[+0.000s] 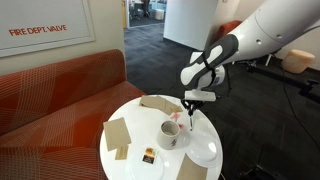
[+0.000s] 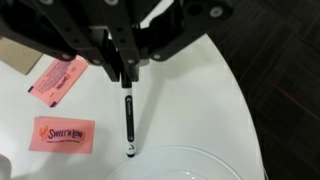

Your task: Take the pen out of the mug and put it on the table

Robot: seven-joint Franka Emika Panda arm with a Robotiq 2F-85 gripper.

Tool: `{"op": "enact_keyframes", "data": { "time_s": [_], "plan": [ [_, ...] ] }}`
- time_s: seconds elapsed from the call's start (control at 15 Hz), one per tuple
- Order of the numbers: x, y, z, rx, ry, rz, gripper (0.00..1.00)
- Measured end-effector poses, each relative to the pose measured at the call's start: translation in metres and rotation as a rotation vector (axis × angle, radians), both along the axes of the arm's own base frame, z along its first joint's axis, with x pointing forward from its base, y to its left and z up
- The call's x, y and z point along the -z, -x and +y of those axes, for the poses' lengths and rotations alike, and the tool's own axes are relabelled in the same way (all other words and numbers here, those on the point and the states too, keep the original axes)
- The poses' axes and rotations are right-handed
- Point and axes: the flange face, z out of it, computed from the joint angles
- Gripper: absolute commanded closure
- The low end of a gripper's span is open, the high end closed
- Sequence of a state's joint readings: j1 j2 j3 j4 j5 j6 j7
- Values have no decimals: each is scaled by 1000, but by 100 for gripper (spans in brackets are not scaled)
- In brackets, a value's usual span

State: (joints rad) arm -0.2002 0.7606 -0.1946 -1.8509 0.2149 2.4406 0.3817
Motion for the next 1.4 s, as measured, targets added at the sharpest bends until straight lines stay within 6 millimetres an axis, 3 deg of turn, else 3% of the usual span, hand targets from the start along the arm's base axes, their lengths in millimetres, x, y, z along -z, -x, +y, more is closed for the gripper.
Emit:
{"op": "enact_keyframes", "data": {
  "time_s": [0.47,0.73,1.0,1.4],
  "plan": [
    [-1,-16,0,-13,16,-20,2],
    [-23,-28,10,-22,35,-50,0],
    [-63,-36,17,-6,60,-94,0],
    [-135,-20,32,-18,126,-131,0]
  ]
}}
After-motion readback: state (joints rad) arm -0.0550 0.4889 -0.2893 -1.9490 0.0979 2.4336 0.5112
